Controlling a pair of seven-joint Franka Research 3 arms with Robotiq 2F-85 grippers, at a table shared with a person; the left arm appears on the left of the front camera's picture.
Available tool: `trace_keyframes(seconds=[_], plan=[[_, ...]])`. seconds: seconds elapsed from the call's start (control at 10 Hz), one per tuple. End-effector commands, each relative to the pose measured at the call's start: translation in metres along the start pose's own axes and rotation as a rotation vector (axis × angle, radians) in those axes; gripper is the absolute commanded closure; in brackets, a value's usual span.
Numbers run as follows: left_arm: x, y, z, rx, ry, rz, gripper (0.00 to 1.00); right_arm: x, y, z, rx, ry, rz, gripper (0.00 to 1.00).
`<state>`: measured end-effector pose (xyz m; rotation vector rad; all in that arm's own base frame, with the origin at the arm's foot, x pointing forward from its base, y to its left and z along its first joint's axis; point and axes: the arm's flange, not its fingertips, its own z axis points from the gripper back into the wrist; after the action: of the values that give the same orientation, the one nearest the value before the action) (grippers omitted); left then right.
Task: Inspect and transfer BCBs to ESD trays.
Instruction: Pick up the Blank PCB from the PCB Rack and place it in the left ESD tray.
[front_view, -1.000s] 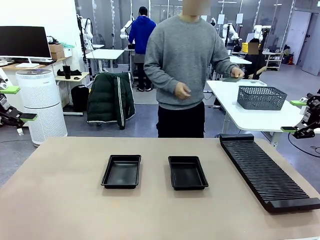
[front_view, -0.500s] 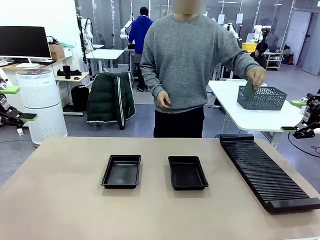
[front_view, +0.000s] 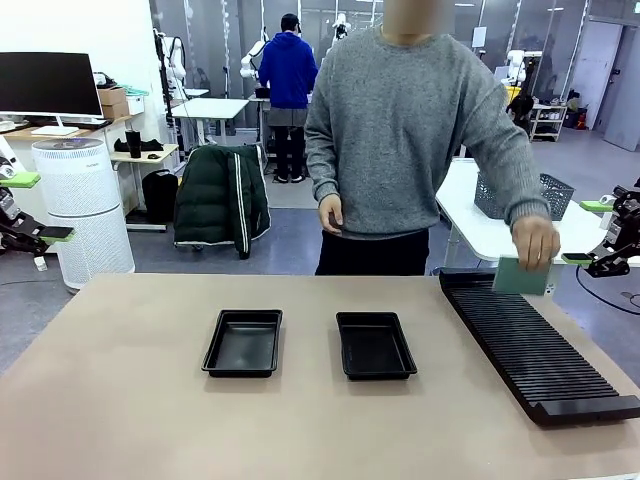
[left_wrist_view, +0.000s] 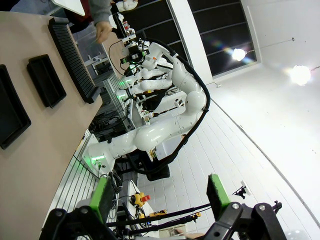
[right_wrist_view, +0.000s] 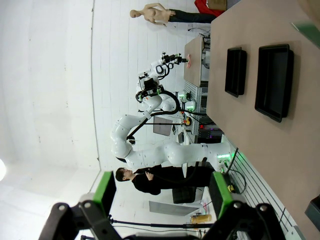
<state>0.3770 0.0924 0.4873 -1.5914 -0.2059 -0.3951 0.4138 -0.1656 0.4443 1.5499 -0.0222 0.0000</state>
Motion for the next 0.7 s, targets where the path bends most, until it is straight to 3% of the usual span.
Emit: trace_keyframes(seconds=[0.0,0.6], plan=[[0.0001,-0.0013,0.0,0.001,-0.001,-0.002,0.0,0.0002,-0.0001,-0.0002,-0.001,-0.001,0.001,0.0],[0.0001,-0.0013,0.0,0.001,-0.001,-0.002,0.0,0.0002,-0.0001,-0.0002,-0.001,-0.001,0.001,0.0]])
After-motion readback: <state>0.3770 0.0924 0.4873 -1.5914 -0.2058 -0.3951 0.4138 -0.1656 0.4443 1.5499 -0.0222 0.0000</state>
